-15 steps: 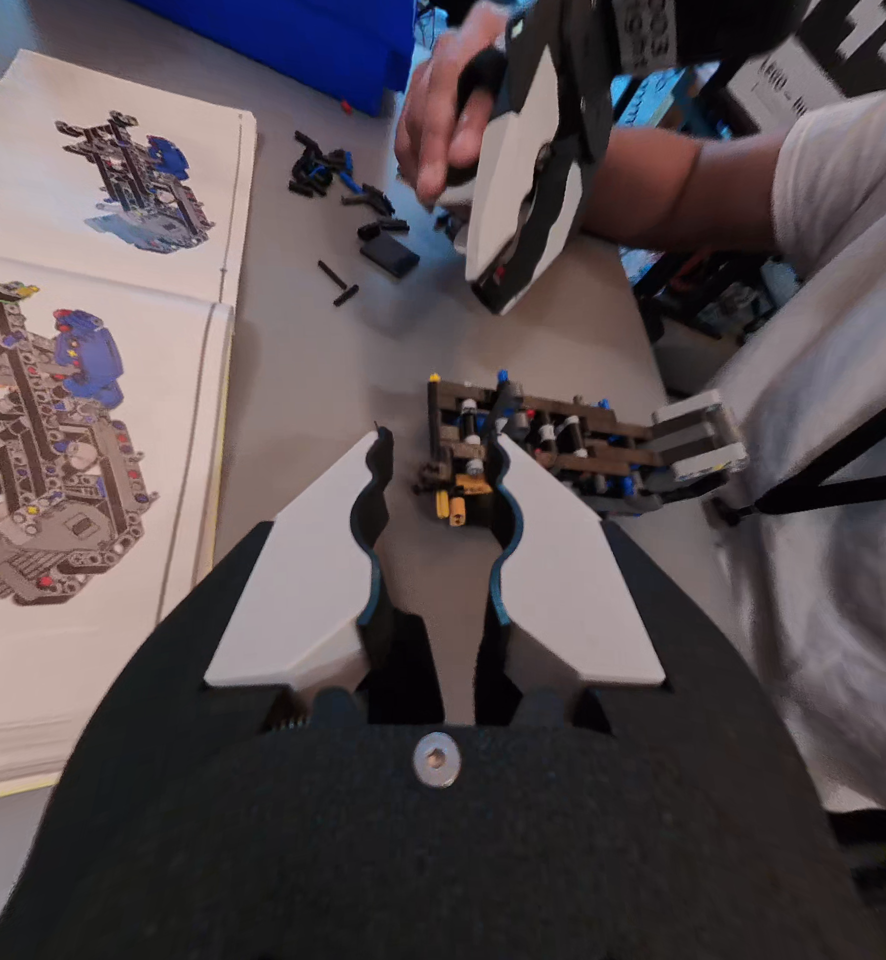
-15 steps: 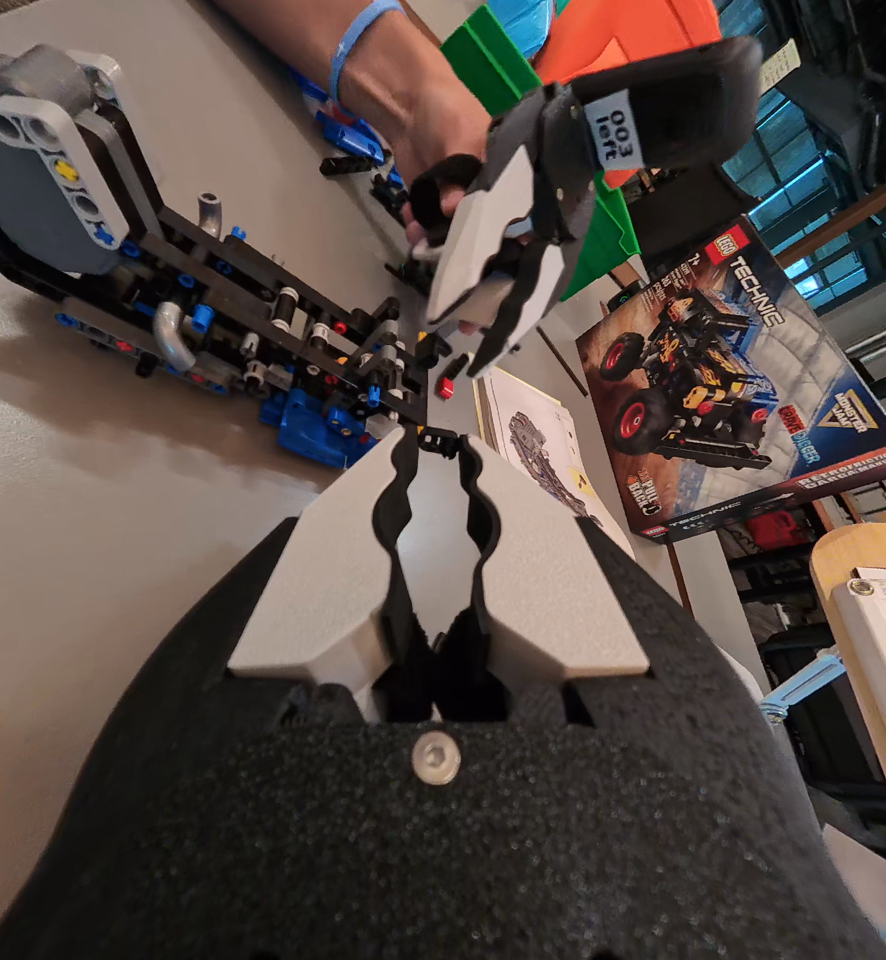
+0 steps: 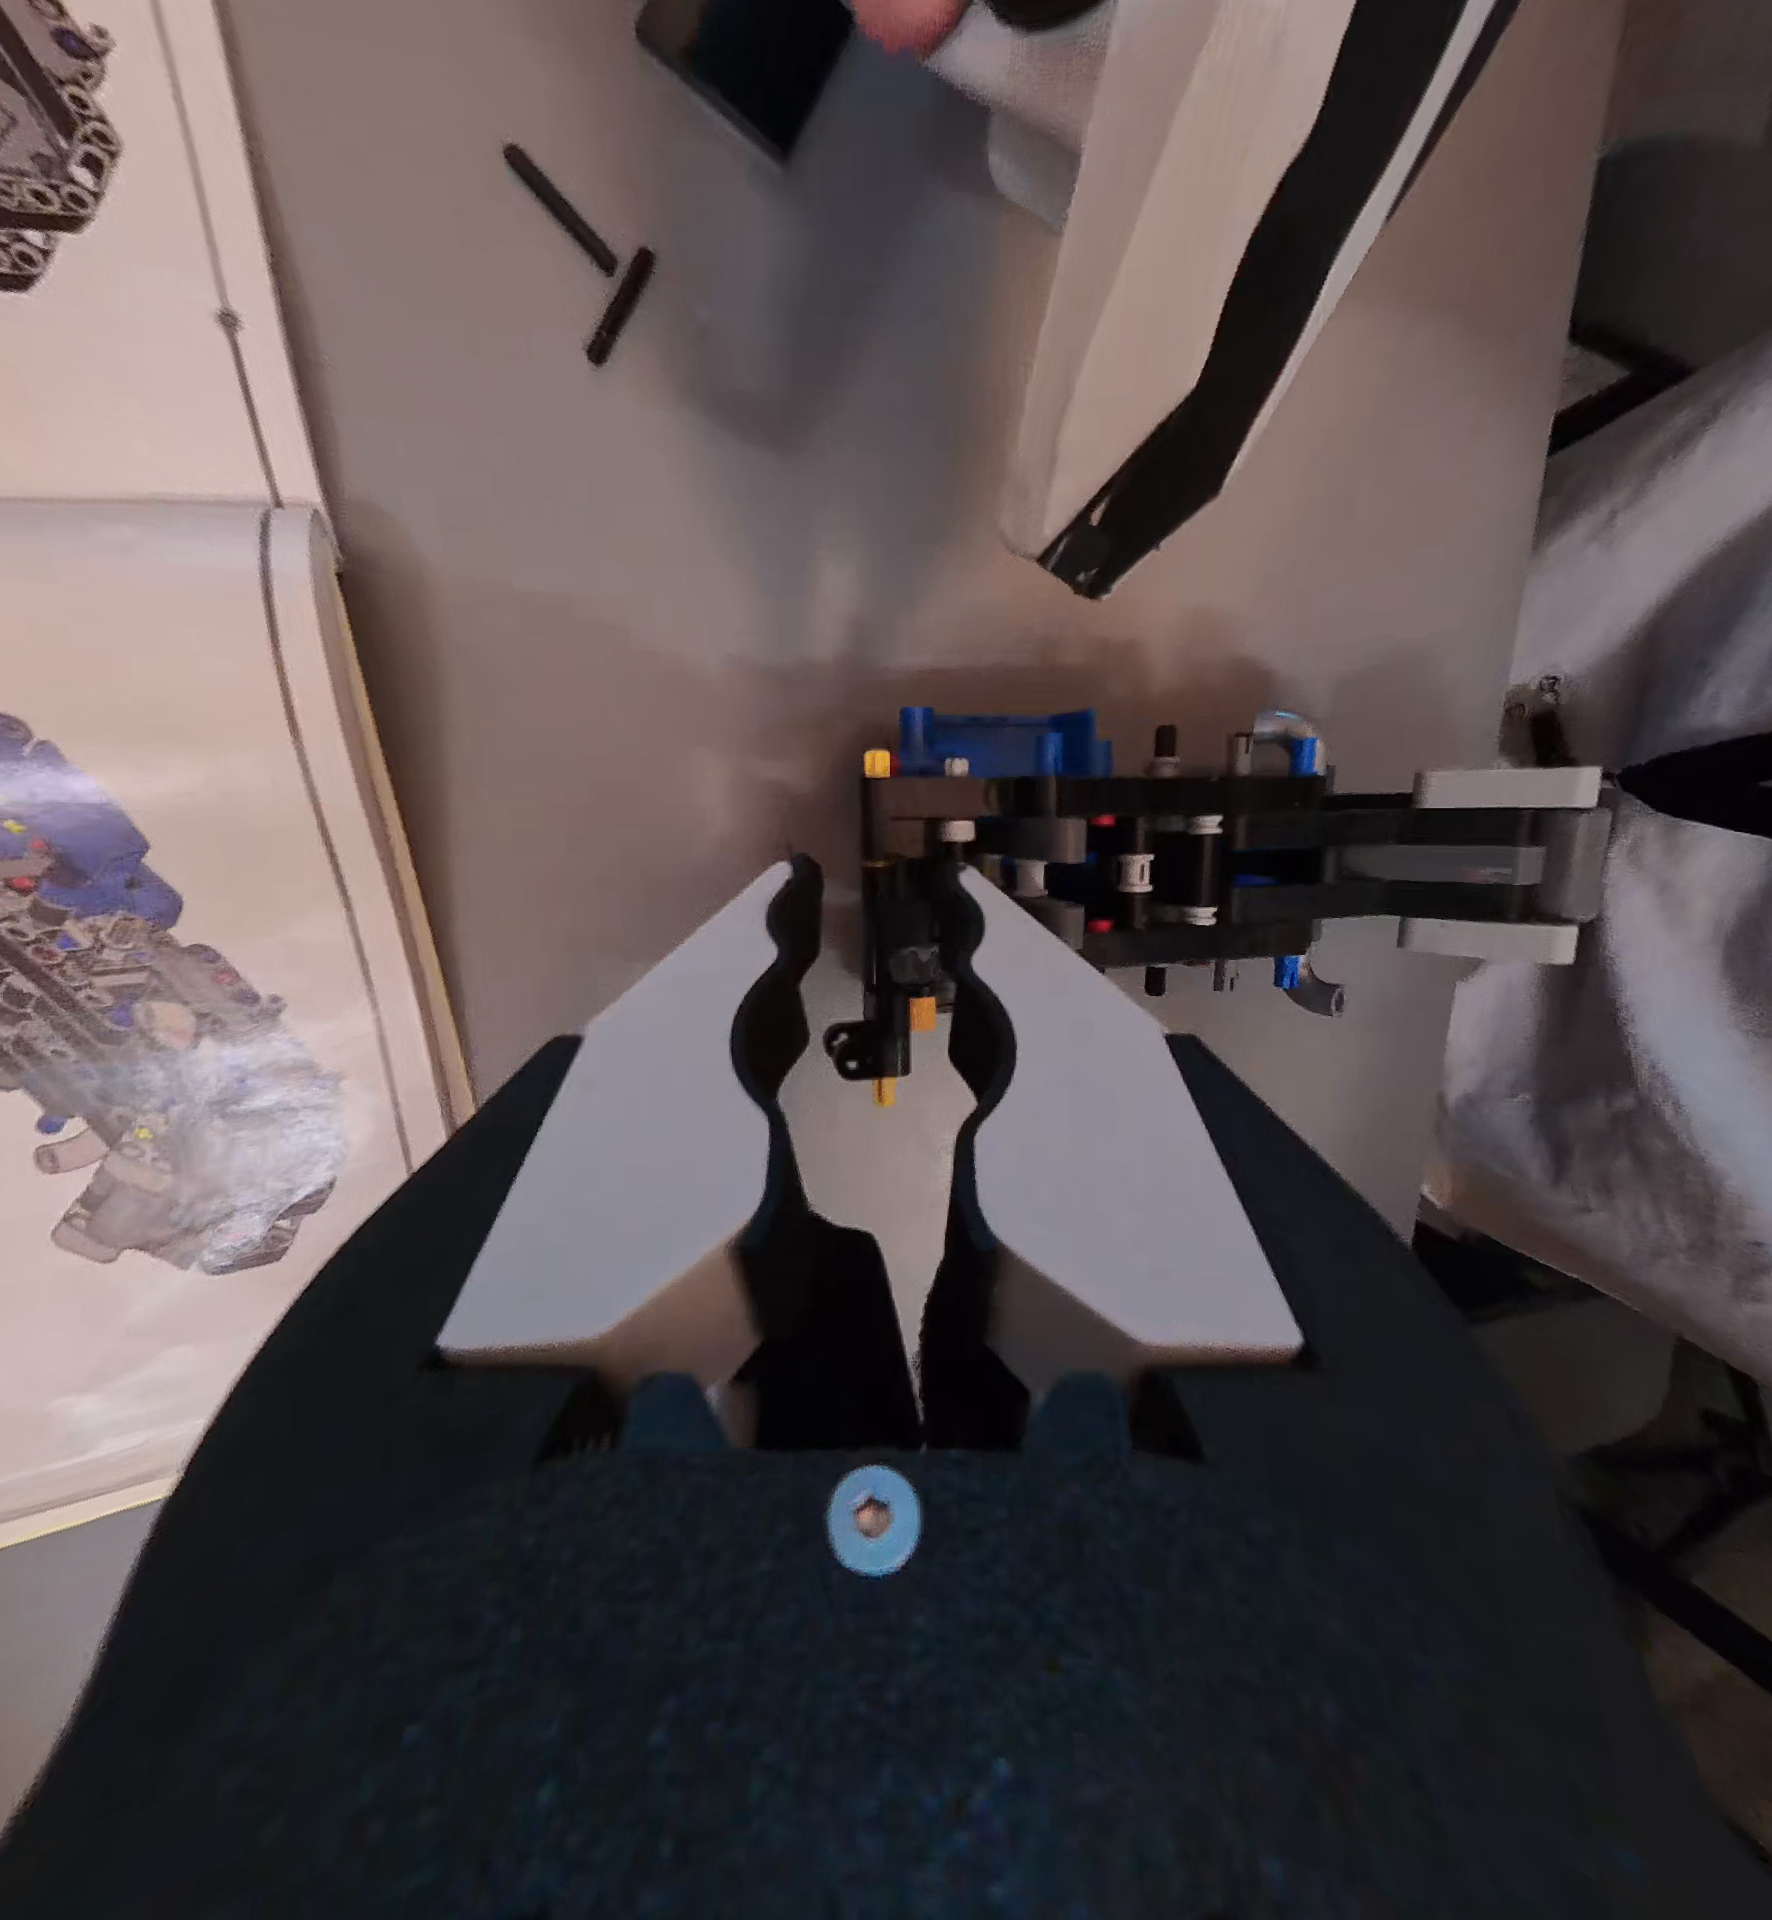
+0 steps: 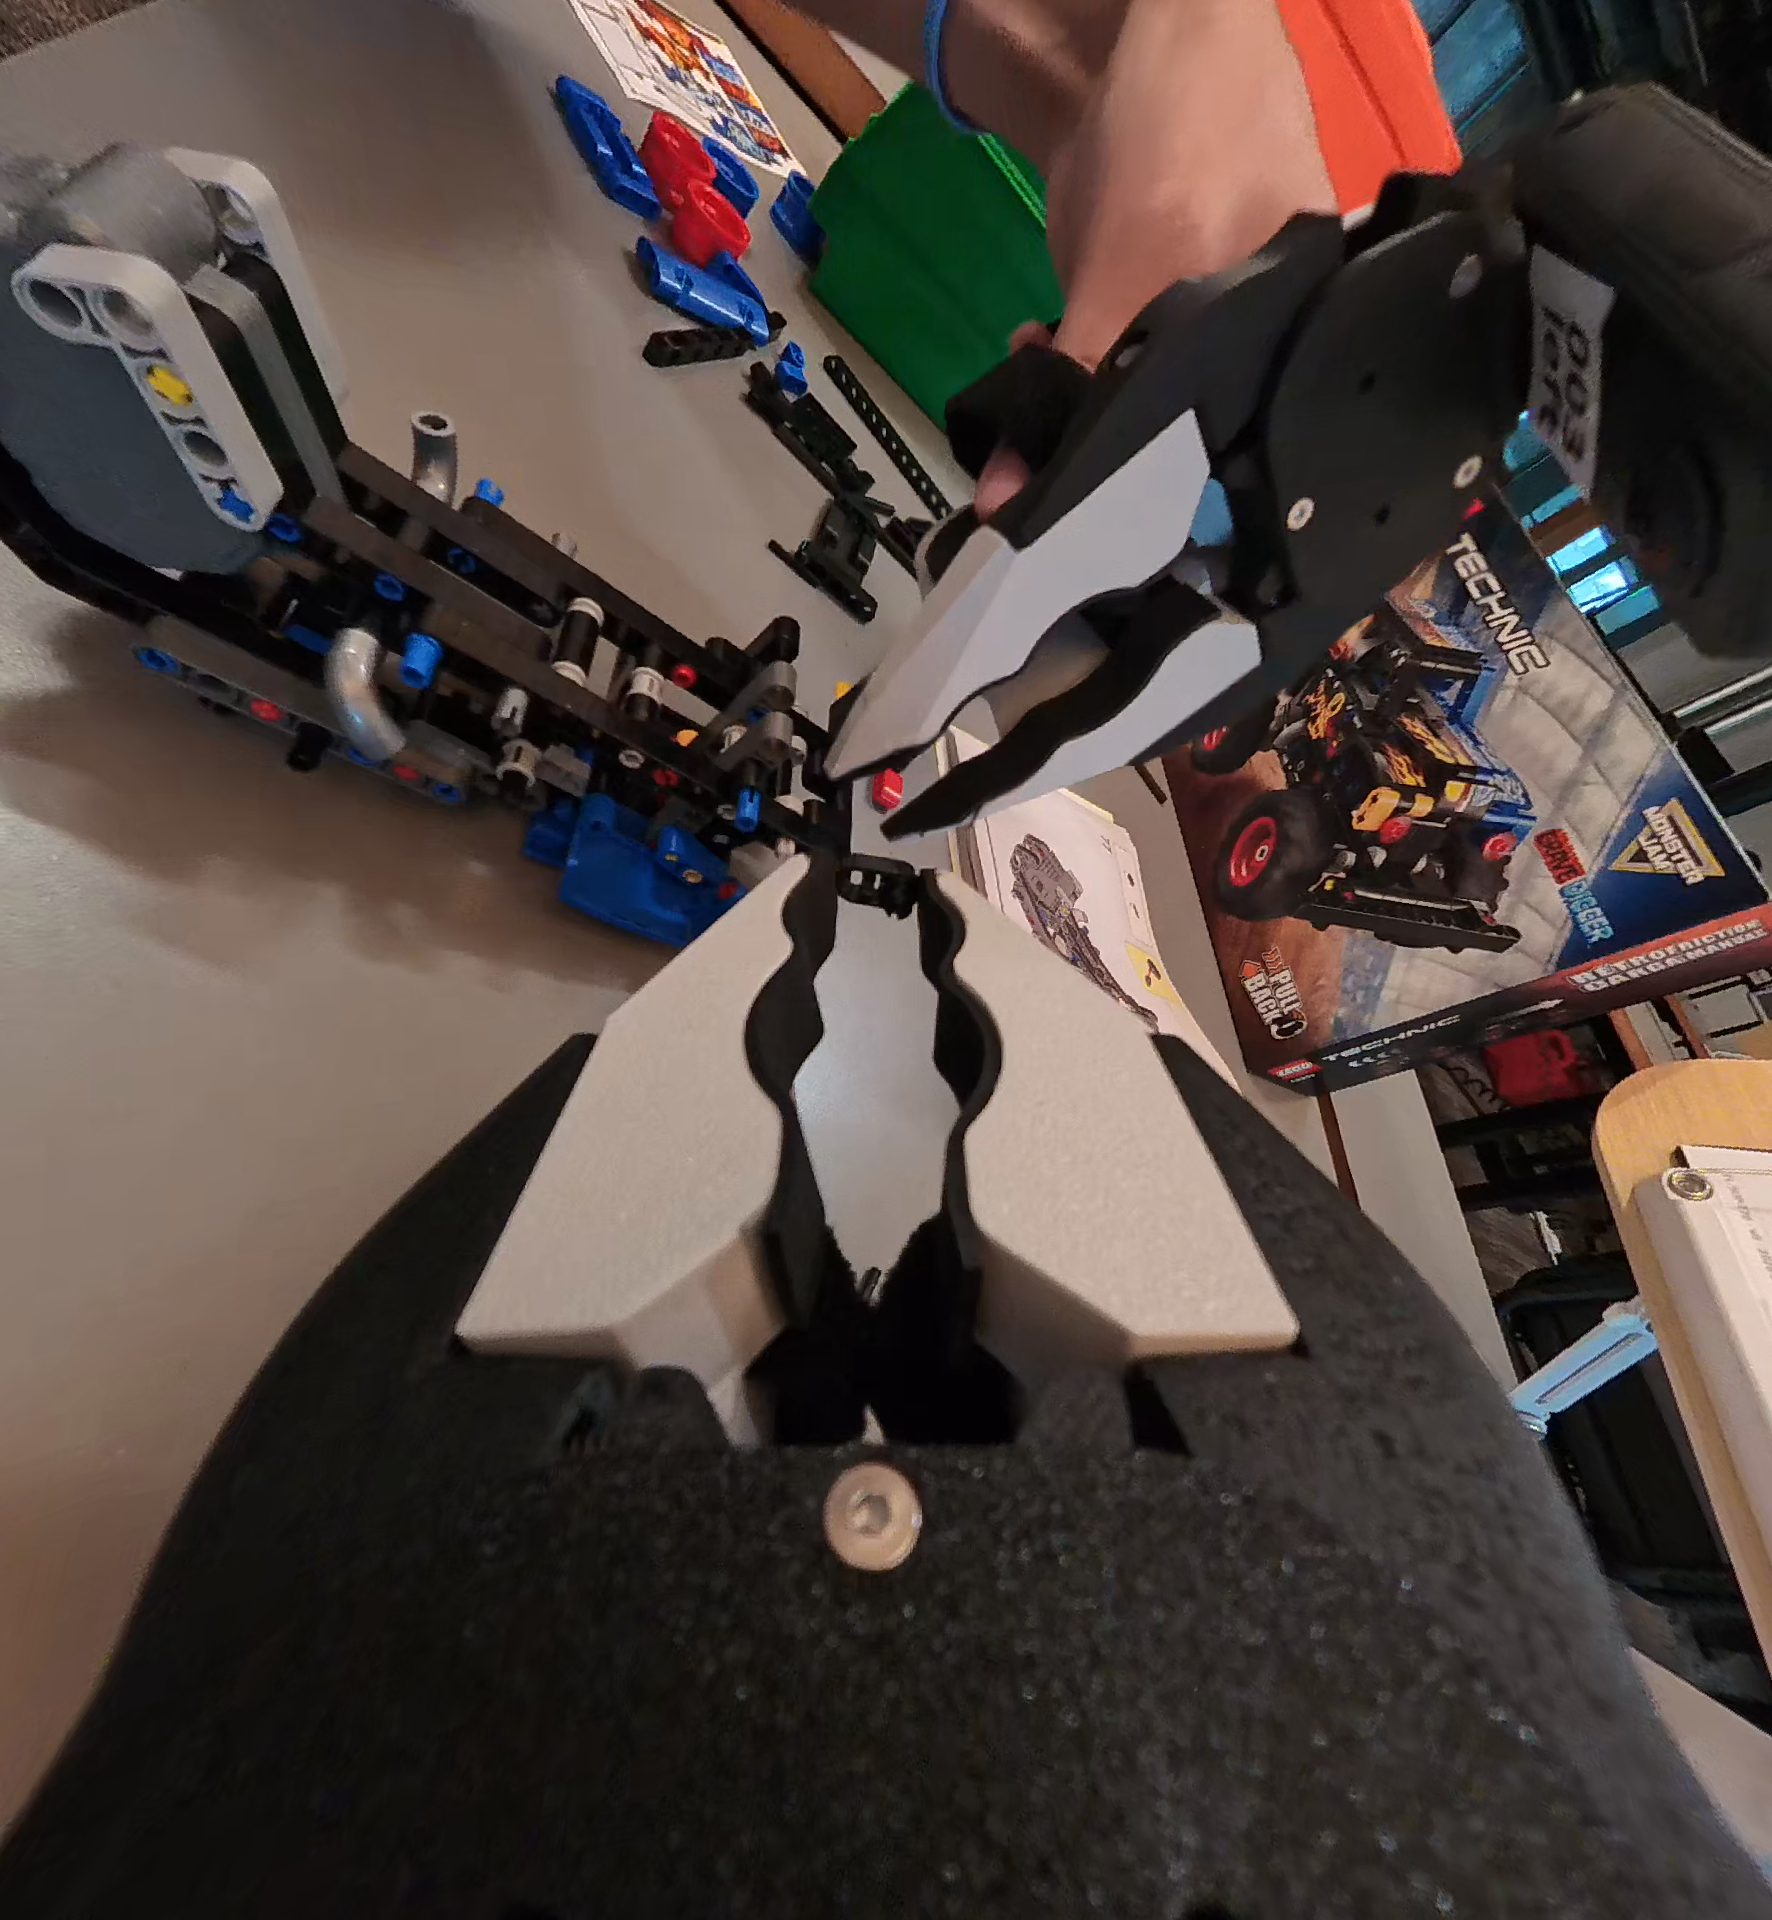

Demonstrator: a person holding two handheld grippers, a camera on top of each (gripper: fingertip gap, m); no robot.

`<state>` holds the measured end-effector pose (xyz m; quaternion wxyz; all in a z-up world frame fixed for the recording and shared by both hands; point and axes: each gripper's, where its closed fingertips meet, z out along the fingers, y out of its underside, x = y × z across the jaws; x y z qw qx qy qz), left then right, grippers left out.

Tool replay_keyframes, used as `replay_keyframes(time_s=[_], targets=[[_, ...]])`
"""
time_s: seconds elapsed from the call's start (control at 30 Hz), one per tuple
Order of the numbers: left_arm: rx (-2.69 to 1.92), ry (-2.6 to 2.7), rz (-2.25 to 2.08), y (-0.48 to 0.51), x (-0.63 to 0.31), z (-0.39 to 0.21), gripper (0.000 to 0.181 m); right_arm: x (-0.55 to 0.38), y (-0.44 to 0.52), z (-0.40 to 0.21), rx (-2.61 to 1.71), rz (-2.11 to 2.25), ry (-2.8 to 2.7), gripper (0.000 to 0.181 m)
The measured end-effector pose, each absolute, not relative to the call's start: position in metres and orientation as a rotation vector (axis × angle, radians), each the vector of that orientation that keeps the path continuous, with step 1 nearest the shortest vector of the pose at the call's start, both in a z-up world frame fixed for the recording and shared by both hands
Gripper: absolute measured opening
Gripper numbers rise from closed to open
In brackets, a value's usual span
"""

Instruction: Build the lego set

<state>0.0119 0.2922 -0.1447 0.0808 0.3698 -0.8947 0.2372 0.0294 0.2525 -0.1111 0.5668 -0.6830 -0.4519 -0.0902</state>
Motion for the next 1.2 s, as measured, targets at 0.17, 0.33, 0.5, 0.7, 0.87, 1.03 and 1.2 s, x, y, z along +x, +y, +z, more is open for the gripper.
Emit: replay_keyframes(time_s=[0.17, 0.33, 0.5, 0.7, 0.87, 1.03, 1.2], targets=[[1.065, -2.631, 0.649, 0.291, 0.01, -0.154, 0.013, 0.032, 0.256, -0.115, -1.62, -0.222, -1.051, 0.015], [1.002, -2.59, 0.794, 0.286, 0.01, -0.156, 0.005, 0.031, 0.267, -0.129, -1.567, -0.282, -1.095, 0.015], [0.883, -2.571, 0.986, 0.279, 0.007, -0.154, 0.005, 0.035, 0.277, -0.146, -1.492, -0.476, -1.252, 0.015], [0.854, -2.569, 1.039, 0.275, 0.007, -0.153, 0.005, 0.026, 0.271, -0.144, -1.443, -0.462, -1.299, 0.015], [0.763, -2.541, 1.042, 0.273, 0.005, -0.154, 0.005, 0.019, 0.266, -0.138, -1.379, -0.421, -1.322, 0.015], [0.668, -2.562, 1.018, 0.272, 0.005, -0.154, 0.005, 0.02, 0.265, -0.14, -1.368, -0.417, -1.338, 0.015], [0.517, -2.575, 0.996, 0.268, 0.002, -0.154, 0.005, 0.015, 0.259, -0.14, -1.312, -0.381, -1.37, 0.015]])
